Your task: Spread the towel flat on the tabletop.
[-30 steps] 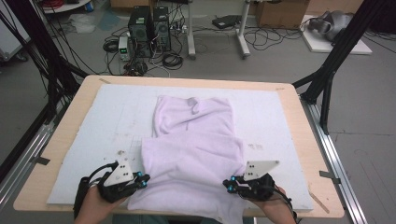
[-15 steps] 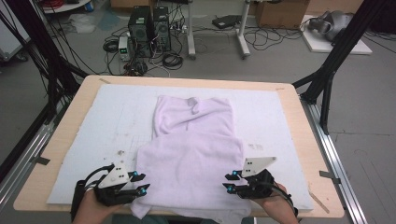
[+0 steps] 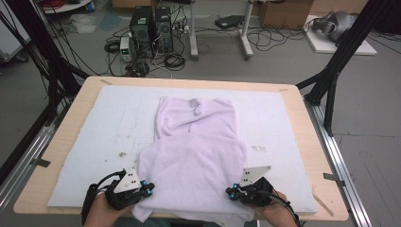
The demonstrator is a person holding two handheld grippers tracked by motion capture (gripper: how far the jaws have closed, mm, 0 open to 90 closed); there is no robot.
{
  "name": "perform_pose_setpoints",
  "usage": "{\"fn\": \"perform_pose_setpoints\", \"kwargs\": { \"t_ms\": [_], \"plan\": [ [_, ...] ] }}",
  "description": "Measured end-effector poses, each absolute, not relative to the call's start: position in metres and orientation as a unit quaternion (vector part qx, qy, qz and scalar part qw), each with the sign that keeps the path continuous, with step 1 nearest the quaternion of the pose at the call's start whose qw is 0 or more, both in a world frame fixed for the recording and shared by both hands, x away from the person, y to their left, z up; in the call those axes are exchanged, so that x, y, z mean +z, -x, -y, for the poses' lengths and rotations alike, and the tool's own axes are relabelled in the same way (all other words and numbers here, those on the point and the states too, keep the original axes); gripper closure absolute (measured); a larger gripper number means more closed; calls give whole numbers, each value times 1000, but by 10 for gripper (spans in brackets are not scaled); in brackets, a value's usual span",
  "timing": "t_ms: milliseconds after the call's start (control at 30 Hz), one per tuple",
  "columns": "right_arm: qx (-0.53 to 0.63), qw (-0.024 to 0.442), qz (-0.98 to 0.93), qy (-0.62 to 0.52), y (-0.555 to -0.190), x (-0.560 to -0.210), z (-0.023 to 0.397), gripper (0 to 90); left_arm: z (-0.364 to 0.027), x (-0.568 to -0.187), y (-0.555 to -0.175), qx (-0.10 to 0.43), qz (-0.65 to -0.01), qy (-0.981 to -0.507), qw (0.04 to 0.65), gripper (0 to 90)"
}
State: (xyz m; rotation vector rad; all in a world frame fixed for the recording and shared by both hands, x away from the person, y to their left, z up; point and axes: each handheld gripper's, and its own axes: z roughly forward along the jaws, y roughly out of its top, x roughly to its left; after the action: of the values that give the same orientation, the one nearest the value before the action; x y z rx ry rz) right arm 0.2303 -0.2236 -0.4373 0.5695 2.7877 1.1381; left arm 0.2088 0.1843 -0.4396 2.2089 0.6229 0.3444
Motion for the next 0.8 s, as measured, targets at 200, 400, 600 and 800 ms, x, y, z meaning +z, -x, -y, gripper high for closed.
{"fn": "perform_pose_setpoints", "kwargs": {
  "t_ms": [200,400,600,800],
  "plan": [
    [409,21,-897,-169,-203,-420,229,883,-194,-423,-171,125,-242,-864,424,877],
    [474,29,-867,-148,-188,-384,232,772,-201,-400,-159,123,-236,-853,449,721],
    [414,68,-890,-177,-229,-408,222,634,-198,-423,-203,149,-258,-852,431,667],
    [367,65,-905,-204,-261,-439,214,659,-185,-446,-240,139,-278,-862,400,636]
  ]
}}
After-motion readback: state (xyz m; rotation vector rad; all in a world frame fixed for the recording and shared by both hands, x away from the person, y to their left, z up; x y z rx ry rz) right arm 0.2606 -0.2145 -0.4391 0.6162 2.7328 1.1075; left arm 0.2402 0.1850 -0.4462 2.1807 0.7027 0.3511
